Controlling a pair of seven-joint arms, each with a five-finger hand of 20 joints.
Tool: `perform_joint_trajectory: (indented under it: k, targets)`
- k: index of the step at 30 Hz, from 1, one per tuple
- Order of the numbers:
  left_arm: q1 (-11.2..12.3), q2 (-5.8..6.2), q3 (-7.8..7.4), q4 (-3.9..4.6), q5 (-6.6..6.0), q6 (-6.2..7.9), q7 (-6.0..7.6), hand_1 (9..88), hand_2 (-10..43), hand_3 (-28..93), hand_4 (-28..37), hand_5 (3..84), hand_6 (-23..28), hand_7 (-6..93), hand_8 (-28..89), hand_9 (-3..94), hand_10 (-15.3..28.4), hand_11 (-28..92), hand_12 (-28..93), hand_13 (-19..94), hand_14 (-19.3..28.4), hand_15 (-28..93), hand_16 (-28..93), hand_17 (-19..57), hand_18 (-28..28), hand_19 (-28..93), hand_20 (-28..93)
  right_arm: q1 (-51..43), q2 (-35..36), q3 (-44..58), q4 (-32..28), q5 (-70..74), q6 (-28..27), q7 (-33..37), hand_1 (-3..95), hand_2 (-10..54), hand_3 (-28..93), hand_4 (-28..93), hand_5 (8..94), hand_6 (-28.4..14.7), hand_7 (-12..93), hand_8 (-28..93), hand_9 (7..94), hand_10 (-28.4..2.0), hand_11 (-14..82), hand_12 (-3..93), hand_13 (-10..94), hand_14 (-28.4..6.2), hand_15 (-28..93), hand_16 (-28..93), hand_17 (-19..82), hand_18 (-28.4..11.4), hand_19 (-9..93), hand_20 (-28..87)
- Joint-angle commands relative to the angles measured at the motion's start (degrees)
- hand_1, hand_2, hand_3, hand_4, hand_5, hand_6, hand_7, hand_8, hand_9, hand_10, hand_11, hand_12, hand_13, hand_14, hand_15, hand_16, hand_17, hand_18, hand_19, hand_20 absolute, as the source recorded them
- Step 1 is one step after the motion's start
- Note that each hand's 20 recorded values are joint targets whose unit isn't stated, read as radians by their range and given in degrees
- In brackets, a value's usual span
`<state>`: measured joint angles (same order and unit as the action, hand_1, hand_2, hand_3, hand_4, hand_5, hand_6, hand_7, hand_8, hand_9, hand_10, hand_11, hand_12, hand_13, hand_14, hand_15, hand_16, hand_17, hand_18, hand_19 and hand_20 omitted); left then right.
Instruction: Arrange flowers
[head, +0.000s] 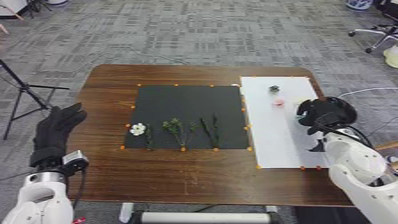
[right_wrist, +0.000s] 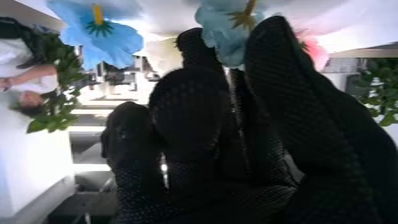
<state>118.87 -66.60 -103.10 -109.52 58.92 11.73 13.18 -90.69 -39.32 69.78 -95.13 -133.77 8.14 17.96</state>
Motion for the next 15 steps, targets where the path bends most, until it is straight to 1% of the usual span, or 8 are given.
perform_joint_trajectory:
  k: [1,4,8,10,11,12,15]
  targets:
    - [-0.03,-0.31,-0.31,-0.50,0.02,-0.26,-0.52,19.5,14.6,62,-28.3,52.7,4.3,12.6,-7,51.3,15.9,22,13,39,17.4,20,0,7.1,11.1,9,17,2.53,0.00,-3.19,2.24,-1.12,5.79,-2.34,61.5,-9.5,56,-18,71.5,2.7,23,5,82.7,-9.9,5.2,31.6,85,-3.3,59,32,54,-15.6,92,50]
    - [0.11,-0.09,-0.91,-0.70,0.04,-0.17,-0.42,19.4,14.6,62,-28.3,52.7,4.3,12.6,-7,51.3,15.9,22,13,39,17.4,20,0,7.1,11.1,9,17,4.68,1.15,-4.66,1.04,0.49,7.34,-2.35,62.1,-9.5,55,-18,75.5,3.0,23,6,86.4,-9.7,5.0,32.6,87,-2.9,58,32,56,-15.5,92,50]
    - [0.08,1.06,-2.07,-0.86,0.04,0.13,-0.50,19.1,14.5,62,-28.3,52.8,4.3,12.6,-7,51.3,15.9,22,13,39,17.4,20,0,7.1,11.1,9,17,10.68,3.22,-7.71,-1.95,2.75,8.95,-2.41,61.9,-9.5,56,-17,76.9,3.0,23,6,87.7,-9.9,5.3,32.8,88,-2.8,58,32,56,-15.4,93,50]
    - [-0.28,1.71,-2.62,-0.65,0.13,0.35,-0.46,19.2,14.5,62,-28.3,52.8,4.3,12.6,-7,51.4,15.9,22,13,39,17.4,20,0,7.1,11.1,9,17,15.38,4.11,-10.16,-3.41,3.74,9.26,-2.74,61.6,-9.5,56,-17,77.2,2.9,23,5,87.9,-10.0,5.2,32.9,88,-2.7,58,32,57,-15.5,93,50]
    - [-0.61,2.20,-2.79,-0.35,0.05,0.41,-0.27,19.2,14.6,62,-28.3,52.8,4.3,12.6,-7,51.4,15.9,22,13,39,17.4,20,0,7.0,11.1,9,17,18.72,4.53,-12.02,-4.20,4.63,9.45,-2.98,61.6,-9.5,56,-17,77.4,2.8,23,6,88.0,-10.0,5.1,33.0,88,-2.7,58,32,57,-15.5,93,50]
    - [-0.65,2.39,-2.97,-0.22,0.08,0.50,-0.21,19.3,14.6,62,-28.3,52.8,4.3,12.6,-7,51.4,15.9,22,13,39,17.5,20,0,7.1,11.1,9,17,21.04,4.57,-13.45,-4.51,5.20,9.48,-3.13,61.6,-9.5,56,-16,77.6,2.8,23,5,88.0,-10.0,5.1,33.0,88,-2.7,58,33,57,-15.5,93,50]
    - [-1.28,2.94,-2.84,0.35,-0.25,1.82,0.25,19.3,14.5,62,-28.3,52.8,4.2,12.5,-7,51.4,15.9,22,13,39,17.4,20,0,7.1,11.1,9,17,32.93,3.33,-21.59,-4.14,6.48,9.66,-4.29,61.5,-9.5,57,-16,77.9,2.9,22,6,88.3,-10.0,5.0,33.2,88,-2.4,58,33,57,-15.4,93,50]
